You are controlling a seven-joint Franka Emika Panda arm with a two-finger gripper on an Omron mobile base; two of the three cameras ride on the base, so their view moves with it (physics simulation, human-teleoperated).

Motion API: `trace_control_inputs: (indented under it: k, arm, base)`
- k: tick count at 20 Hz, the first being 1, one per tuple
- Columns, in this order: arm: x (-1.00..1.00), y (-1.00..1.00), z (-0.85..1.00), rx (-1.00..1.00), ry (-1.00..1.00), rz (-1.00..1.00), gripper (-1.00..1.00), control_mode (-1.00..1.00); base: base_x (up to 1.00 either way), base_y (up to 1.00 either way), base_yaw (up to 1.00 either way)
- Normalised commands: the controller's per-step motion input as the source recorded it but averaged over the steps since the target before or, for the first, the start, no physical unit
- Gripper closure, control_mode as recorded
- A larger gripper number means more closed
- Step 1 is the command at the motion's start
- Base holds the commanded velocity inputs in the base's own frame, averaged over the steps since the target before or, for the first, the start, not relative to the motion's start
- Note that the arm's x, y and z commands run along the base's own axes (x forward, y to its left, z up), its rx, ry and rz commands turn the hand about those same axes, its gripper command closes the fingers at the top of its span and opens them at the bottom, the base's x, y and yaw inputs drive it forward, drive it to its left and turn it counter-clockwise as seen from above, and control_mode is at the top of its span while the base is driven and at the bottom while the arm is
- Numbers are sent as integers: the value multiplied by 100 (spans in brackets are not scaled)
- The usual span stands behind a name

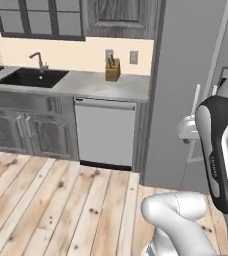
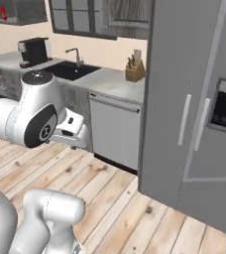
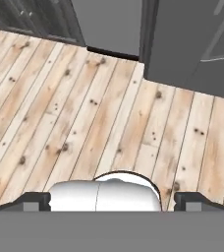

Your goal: Take 2 condiments from the cabinet and move them on the counter near the stove.Make sure the condiments are lined up with each other, next to each other.

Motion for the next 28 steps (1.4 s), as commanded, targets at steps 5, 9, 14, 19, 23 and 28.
trace_control_inputs:
  k: [5,9,14,19,23,28]
  arm:
    - [0,0,0,0,0,0,-100,100]
    - [0,0,0,0,0,0,-100,100]
    - [0,0,0,0,0,0,-100,100]
    - [0,0,0,0,0,0,-100,100]
    - [0,0,0,0,0,0,-100,100]
    - [0,0,0,0,0,0,-100,100]
  base:
    - [87,1,70]
    - [83,5,69]
    - [91,14,64]
    - [100,26,49]
    - [100,42,27]
    - [100,50,3]
